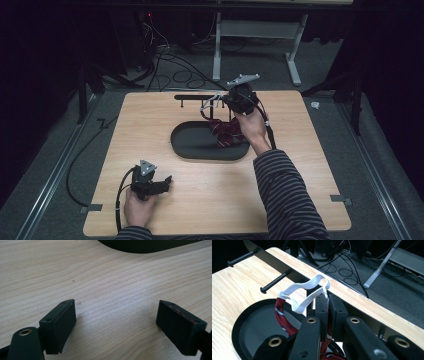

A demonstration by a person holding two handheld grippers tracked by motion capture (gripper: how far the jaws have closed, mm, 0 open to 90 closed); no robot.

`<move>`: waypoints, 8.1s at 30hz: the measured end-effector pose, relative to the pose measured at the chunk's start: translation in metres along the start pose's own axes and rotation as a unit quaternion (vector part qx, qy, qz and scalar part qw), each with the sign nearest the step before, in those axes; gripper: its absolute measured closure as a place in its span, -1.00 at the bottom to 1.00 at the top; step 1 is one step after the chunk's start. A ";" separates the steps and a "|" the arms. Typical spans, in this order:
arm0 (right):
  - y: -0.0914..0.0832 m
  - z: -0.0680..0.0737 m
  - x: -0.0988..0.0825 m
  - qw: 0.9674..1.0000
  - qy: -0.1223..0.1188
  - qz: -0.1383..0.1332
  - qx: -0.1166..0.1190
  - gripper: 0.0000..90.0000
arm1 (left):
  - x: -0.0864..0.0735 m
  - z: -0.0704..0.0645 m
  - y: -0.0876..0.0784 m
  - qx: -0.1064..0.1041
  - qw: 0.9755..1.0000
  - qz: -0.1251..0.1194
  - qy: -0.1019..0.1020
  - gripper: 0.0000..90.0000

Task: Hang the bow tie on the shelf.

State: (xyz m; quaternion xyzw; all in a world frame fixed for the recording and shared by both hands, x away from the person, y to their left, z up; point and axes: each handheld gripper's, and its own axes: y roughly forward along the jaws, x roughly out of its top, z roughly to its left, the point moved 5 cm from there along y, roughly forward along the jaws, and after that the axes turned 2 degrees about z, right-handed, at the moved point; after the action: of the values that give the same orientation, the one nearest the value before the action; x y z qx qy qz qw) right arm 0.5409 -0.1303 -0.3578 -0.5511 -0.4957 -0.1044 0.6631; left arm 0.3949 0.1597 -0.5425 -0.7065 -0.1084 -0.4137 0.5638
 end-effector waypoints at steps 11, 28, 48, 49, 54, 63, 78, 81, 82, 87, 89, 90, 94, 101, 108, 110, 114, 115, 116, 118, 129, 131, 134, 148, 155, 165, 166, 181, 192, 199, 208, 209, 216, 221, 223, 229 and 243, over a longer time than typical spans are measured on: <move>0.002 -0.002 -0.002 1.000 0.006 0.009 0.005 0.92 | 0.000 0.000 0.000 0.000 1.000 0.000 0.000 -0.63; -0.008 -0.004 -0.004 1.000 0.006 0.002 0.013 0.82 | 0.000 0.000 0.000 0.000 1.000 0.000 0.000 -0.63; -0.034 -0.021 -0.025 0.999 0.034 -0.016 0.021 0.67 | 0.000 0.000 0.000 0.000 1.000 0.000 0.000 -0.63; -0.035 -0.021 -0.026 0.999 0.034 -0.018 0.022 0.66 | 0.000 0.000 0.000 0.000 1.000 0.000 0.000 -0.63; -0.040 -0.025 -0.030 0.999 0.036 -0.023 0.023 0.61 | 0.000 0.000 0.000 0.000 1.000 0.000 0.000 -0.63; -0.054 -0.033 -0.043 0.997 0.061 -0.039 0.034 0.53 | 0.000 0.000 0.000 0.000 1.000 0.000 0.000 -0.63; -0.070 -0.045 -0.066 0.995 0.079 -0.040 0.038 0.49 | 0.000 0.000 0.000 0.000 1.000 0.000 0.000 -0.63; -0.074 -0.046 -0.070 0.995 0.079 -0.043 0.039 0.49 | 0.000 0.000 0.000 0.000 1.000 0.000 0.000 -0.63; -0.074 -0.046 -0.070 0.995 0.079 -0.043 0.039 0.49 | 0.000 0.000 0.000 0.000 1.000 0.000 0.000 -0.63; -0.080 -0.048 -0.077 0.995 0.082 -0.045 0.039 0.48 | 0.000 0.000 0.000 0.000 1.000 0.000 0.000 -0.63; -0.083 -0.049 -0.080 0.995 0.081 -0.048 0.038 0.47 | 0.000 0.000 0.000 0.000 1.000 0.000 0.000 -0.63; -0.084 -0.050 -0.081 0.995 0.084 -0.048 0.037 0.47 | 0.000 0.000 0.000 0.000 1.000 0.000 0.000 -0.63; -0.089 -0.053 -0.086 0.994 0.087 -0.051 0.035 0.47 | 0.000 0.000 0.000 0.000 1.000 0.000 0.000 -0.63; -0.095 -0.057 -0.097 0.993 0.096 -0.055 0.034 0.47 | 0.000 0.000 0.000 0.000 1.000 0.000 0.000 -0.63; -0.100 -0.060 -0.107 0.992 0.102 -0.059 0.033 0.47 | 0.000 0.000 0.000 0.000 1.000 0.000 0.000 -0.63; -0.101 -0.061 -0.109 0.992 0.103 -0.060 0.032 0.47 | 0.000 0.000 0.000 0.000 1.000 0.001 0.000 -0.63; -0.105 -0.063 -0.115 0.992 0.105 -0.062 0.030 0.47 | 0.000 0.000 0.000 0.000 1.000 0.000 0.000 -0.63; -0.106 -0.064 -0.116 0.992 0.107 -0.062 0.029 0.47 | 0.000 0.000 0.000 0.000 1.000 0.000 0.000 -0.63; -0.107 -0.064 -0.117 0.992 0.107 -0.062 0.029 0.47 | 0.000 0.000 0.000 0.000 1.000 0.000 0.000 -0.63; -0.109 -0.065 -0.119 0.992 0.107 -0.065 0.028 0.47 | 0.000 0.000 0.000 0.000 1.000 0.001 0.000 -0.63; -0.115 -0.068 -0.135 0.990 0.120 -0.065 0.025 0.47 | 0.000 0.000 0.000 0.000 1.000 0.000 0.000 -0.63; -0.115 -0.068 -0.138 0.990 0.121 -0.066 0.025 0.47 | 0.000 0.000 0.000 0.000 1.000 0.000 0.000 -0.63; -0.116 -0.069 -0.142 0.989 0.126 -0.067 0.025 0.47 | 0.000 0.000 0.000 0.000 1.000 0.000 0.000 -0.63; -0.123 -0.071 -0.162 0.987 0.140 -0.073 0.023 0.47 | 0.000 0.000 0.000 0.000 1.000 0.000 0.000 -0.63; -0.123 -0.071 -0.175 0.986 0.149 -0.073 0.024 0.47 | 0.000 0.000 0.000 0.000 1.000 0.000 0.000 -0.63; -0.121 -0.067 -0.189 0.985 0.157 -0.069 0.027 0.47 | 0.000 0.000 0.000 0.000 1.000 0.001 0.000 -0.63; -0.121 -0.067 -0.190 0.985 0.157 -0.069 0.028 0.47 | 0.000 0.000 0.000 0.000 1.000 0.001 0.000 -0.63; -0.116 -0.061 -0.205 0.984 0.165 -0.063 0.034 0.47 | 0.000 0.000 0.000 0.000 1.000 0.001 0.000 -0.63; -0.114 -0.058 -0.216 0.982 0.175 -0.063 0.038 0.46 | 0.000 0.000 0.000 0.000 1.000 0.001 0.000 -0.63; -0.113 -0.056 -0.221 0.981 0.181 -0.062 0.045 0.46 | 0.000 0.000 0.000 0.000 1.000 0.001 0.000 -0.63; -0.108 -0.051 -0.227 0.979 0.187 -0.056 0.052 0.46 | 0.000 0.000 0.000 0.000 1.000 0.001 0.000 -0.63; -0.107 -0.050 -0.227 0.979 0.187 -0.055 0.052 0.46 | 0.000 0.000 0.000 0.000 1.000 0.001 0.000 -0.63; -0.103 -0.048 -0.232 0.979 0.191 -0.053 0.056 0.45 | 0.000 0.000 0.000 0.000 1.000 0.001 0.000 -0.63; -0.101 -0.046 -0.236 0.978 0.194 -0.050 0.058 0.45 | 0.000 0.000 0.000 0.000 1.000 0.001 0.000 -0.63; -0.099 -0.046 -0.239 0.978 0.194 -0.048 0.057 0.45 | 0.000 0.000 0.000 0.000 1.000 0.001 0.000 -0.63; -0.095 -0.043 -0.243 0.978 0.195 -0.042 0.056 0.45 | 0.000 0.000 0.000 0.000 1.000 0.001 0.000 -0.63; -0.083 -0.035 -0.251 0.980 0.188 -0.027 0.053 0.45 | 0.000 0.000 0.000 0.000 1.000 0.001 0.000 -0.63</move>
State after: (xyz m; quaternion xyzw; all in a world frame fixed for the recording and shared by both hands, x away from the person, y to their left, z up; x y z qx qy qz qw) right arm 0.3811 -0.2923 -0.4960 -0.4719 -0.3820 -0.1974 0.7697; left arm 0.3950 0.1596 -0.5424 -0.7063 -0.1077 -0.4133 0.5645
